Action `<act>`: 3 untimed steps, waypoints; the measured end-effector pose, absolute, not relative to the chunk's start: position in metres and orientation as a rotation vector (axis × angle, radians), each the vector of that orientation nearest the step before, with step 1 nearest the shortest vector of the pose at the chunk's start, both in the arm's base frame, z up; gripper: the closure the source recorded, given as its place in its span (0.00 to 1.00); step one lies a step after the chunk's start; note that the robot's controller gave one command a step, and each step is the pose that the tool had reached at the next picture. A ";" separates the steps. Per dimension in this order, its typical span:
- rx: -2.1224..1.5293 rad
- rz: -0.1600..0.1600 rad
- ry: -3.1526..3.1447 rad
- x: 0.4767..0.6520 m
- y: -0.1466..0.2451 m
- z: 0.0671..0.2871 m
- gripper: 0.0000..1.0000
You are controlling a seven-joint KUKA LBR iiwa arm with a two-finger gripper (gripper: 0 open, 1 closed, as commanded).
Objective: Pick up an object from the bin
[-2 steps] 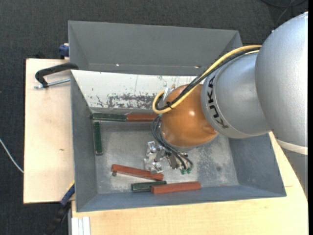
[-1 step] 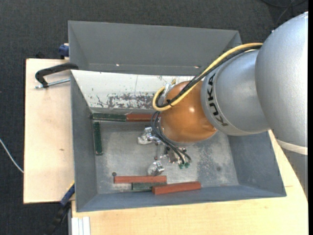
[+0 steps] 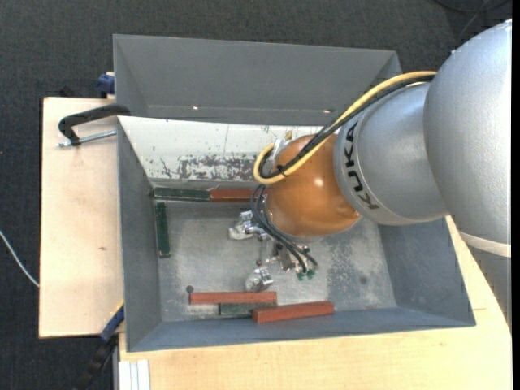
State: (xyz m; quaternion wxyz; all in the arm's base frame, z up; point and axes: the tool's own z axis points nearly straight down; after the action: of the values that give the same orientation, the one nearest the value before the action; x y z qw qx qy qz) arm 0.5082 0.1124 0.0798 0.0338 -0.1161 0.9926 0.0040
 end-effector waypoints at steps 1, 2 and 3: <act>-0.367 0.004 3.094 0.502 0.139 0.098 0.00; -0.359 0.006 3.102 0.500 0.149 0.104 0.00; -0.352 0.004 3.114 0.502 0.150 0.123 0.00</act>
Offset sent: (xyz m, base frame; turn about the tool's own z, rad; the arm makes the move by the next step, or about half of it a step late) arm -0.0073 0.0142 0.0129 0.1106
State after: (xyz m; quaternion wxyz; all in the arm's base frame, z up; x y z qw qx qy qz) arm 0.5022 0.1503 0.1230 0.0041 -0.1124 0.9937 0.0013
